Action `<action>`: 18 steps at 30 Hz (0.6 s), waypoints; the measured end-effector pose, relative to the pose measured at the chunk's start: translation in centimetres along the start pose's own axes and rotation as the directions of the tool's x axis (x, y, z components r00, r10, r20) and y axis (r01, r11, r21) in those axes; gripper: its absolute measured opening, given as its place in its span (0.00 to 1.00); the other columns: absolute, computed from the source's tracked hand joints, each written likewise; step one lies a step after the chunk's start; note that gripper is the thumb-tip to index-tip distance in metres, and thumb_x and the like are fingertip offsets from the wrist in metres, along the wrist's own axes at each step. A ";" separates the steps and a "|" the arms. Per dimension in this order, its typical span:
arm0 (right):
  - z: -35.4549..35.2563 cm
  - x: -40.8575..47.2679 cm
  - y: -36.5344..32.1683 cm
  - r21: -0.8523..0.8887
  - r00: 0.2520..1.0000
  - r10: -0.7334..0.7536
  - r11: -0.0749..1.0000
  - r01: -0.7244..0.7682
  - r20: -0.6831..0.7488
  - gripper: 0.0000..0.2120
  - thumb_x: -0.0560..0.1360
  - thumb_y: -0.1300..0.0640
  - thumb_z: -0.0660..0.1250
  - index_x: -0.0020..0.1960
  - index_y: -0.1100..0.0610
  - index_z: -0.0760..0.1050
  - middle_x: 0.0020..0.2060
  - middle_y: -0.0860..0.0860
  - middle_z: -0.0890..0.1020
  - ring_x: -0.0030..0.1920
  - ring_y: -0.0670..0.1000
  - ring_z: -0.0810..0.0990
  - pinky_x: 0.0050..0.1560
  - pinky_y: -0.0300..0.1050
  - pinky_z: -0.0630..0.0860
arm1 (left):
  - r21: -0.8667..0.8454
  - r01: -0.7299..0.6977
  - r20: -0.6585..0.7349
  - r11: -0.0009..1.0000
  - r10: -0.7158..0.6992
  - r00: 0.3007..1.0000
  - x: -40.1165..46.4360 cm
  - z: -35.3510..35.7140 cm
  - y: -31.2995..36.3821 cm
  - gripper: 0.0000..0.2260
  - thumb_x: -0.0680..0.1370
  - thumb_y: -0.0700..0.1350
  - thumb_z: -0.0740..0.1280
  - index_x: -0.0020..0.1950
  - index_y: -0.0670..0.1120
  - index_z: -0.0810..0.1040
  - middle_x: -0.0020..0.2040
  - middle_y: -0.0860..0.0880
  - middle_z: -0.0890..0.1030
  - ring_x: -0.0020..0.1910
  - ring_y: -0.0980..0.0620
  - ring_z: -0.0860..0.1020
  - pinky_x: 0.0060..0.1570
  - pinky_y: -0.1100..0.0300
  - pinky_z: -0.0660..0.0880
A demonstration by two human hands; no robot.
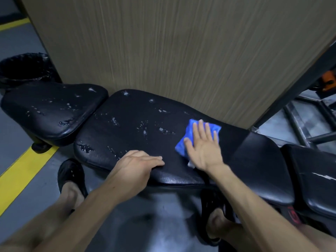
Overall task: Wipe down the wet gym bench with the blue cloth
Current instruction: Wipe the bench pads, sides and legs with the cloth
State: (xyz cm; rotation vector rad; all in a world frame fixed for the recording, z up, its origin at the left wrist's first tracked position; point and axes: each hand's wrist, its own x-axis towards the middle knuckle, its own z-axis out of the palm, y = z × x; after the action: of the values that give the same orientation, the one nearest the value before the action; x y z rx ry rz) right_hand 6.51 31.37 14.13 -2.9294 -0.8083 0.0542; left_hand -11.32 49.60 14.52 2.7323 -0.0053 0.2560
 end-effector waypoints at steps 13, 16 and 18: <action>-0.3 7.3 1.6 -0.014 0.999 0.033 0.999 -0.033 0.004 0.34 0.82 0.38 0.43 0.82 0.55 0.45 0.81 0.52 0.46 0.81 0.53 0.42 0.79 0.57 0.42 | -0.124 -0.079 -0.004 0.989 0.079 0.997 2.4 0.1 -1.8 0.12 0.73 0.48 0.71 0.54 0.61 0.82 0.57 0.69 0.80 0.46 0.64 0.72 0.59 0.73 0.63; 0.0 2.0 -0.7 0.074 0.950 -0.311 0.947 0.312 -0.016 0.36 0.78 0.36 0.42 0.82 0.51 0.46 0.81 0.47 0.45 0.80 0.48 0.40 0.79 0.51 0.39 | -0.110 -0.100 0.024 0.989 0.103 0.994 3.2 0.2 -2.0 0.10 0.73 0.53 0.68 0.54 0.61 0.82 0.57 0.69 0.81 0.42 0.63 0.72 0.58 0.66 0.67; -0.1 2.5 0.8 0.112 0.928 -0.372 0.923 0.369 0.008 0.35 0.78 0.36 0.44 0.82 0.49 0.48 0.81 0.44 0.46 0.80 0.44 0.40 0.80 0.49 0.41 | -0.114 -0.101 0.032 0.988 0.105 0.994 3.3 0.3 -2.2 0.10 0.74 0.53 0.67 0.54 0.61 0.82 0.57 0.69 0.81 0.41 0.63 0.72 0.59 0.65 0.67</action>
State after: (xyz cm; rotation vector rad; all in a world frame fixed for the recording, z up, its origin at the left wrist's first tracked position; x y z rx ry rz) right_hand 9.09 31.98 14.17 -2.6294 -1.3052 0.1078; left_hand -7.96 51.57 13.99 2.6274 -0.1667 0.2261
